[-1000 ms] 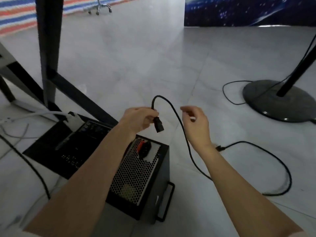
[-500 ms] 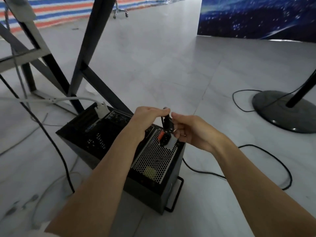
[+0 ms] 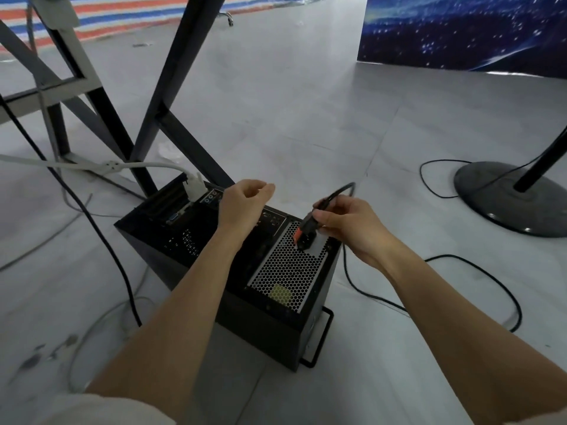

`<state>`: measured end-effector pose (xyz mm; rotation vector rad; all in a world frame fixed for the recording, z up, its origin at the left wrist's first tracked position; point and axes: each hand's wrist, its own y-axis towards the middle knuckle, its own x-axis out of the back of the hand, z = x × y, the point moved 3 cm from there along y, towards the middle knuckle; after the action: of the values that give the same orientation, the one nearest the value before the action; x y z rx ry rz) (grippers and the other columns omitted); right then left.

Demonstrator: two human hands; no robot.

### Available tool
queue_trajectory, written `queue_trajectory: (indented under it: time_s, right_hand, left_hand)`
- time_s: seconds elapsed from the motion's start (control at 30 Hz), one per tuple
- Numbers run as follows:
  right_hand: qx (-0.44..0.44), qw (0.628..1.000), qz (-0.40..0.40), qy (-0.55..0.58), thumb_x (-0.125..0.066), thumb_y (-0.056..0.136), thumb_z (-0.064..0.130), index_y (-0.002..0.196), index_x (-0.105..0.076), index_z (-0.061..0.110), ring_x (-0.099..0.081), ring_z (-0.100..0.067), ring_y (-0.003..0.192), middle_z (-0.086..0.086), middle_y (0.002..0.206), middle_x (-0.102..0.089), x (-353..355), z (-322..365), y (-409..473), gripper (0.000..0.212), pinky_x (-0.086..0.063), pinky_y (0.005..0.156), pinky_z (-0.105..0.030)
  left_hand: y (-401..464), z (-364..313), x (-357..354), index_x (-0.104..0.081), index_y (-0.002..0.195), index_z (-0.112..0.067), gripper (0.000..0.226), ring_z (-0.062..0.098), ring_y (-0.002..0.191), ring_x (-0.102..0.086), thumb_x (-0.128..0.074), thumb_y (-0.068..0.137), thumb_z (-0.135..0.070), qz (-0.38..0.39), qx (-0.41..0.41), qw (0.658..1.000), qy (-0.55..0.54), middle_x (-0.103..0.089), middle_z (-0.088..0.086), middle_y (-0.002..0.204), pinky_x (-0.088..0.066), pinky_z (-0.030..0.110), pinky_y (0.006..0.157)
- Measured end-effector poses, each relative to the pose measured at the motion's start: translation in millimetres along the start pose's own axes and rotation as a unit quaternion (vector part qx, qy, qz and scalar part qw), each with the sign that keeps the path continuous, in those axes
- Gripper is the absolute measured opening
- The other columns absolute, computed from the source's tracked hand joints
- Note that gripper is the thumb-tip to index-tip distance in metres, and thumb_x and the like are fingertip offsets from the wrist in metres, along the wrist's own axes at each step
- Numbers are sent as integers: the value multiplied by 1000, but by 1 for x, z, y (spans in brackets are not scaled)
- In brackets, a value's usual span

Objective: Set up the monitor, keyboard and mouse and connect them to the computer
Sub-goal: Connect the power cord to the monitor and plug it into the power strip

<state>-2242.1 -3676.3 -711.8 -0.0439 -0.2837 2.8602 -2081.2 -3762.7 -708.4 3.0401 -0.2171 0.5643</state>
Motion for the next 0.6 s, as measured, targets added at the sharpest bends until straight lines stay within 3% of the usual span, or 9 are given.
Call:
queue_trajectory:
  time_s: [0.07, 0.13, 0.2, 0.27, 0.33, 0.47, 0.6]
  right_hand:
    - [52, 987, -42, -149, -64, 86, 6, 88, -60, 13, -63, -20, 83, -7, 90, -63, -3, 0, 3, 8, -55, 76, -29]
    - [79, 968, -45, -235, -64, 86, 10, 91, -60, 15, -62, -25, 92, -5, 93, -63, -7, 0, 4, 8, -52, 86, -39]
    - [88, 958, -38, -271, -63, 87, 12, 94, -60, 15, -60, -23, 92, -2, 94, -62, -8, 1, 4, 8, -49, 83, -34]
    - [107, 940, -46, -319, -62, 88, 15, 98, -62, 13, -57, -18, 89, 0, 93, -61, -10, 3, 1, 10, -42, 72, -22]
    - [135, 924, -60, -353, -62, 89, 17, 96, -60, 11, -54, -15, 85, 1, 90, -59, -15, 3, -2, 9, -38, 65, -18]
    - [166, 903, -77, -390, -64, 86, 18, 83, -51, 15, -53, -18, 79, 1, 84, -55, -25, -3, -8, 14, -41, 68, -29]
    - [168, 889, -109, -412, -66, 85, 27, 93, -61, 12, -54, -19, 93, -1, 96, -61, -22, -16, -15, 18, -46, 79, -39]
  left_hand:
    - [3, 15, 5, -63, 115, -18, 35, 17, 109, -55, -60, 88, -39, -14, -36, 988, 147, -62, 1, 116, -43, 37, 98]
    - [2, 22, 7, -59, 121, -22, 39, 22, 121, -47, -57, 88, -43, -10, -65, 961, 270, -54, 3, 128, -35, 44, 105]
    - [0, 26, 5, -56, 126, -24, 41, 22, 127, -41, -54, 90, -44, 7, -79, 942, 326, -49, 3, 135, -29, 43, 106]
    - [-2, 27, 3, -55, 127, -24, 40, 22, 128, -40, -51, 92, -42, 14, -83, 936, 342, -47, 3, 137, -26, 42, 109]
    - [-2, 29, 2, -55, 127, -23, 39, 22, 128, -39, -50, 93, -41, 7, -84, 933, 349, -47, 4, 137, -25, 42, 110]
    - [0, 28, -2, -55, 126, -24, 36, 22, 129, -38, -48, 93, -38, -7, -74, 932, 355, -46, 4, 136, -23, 43, 110]
    - [2, 28, -3, -55, 125, -26, 34, 21, 128, -38, -48, 93, -36, -12, -60, 935, 348, -46, 4, 136, -23, 43, 109]
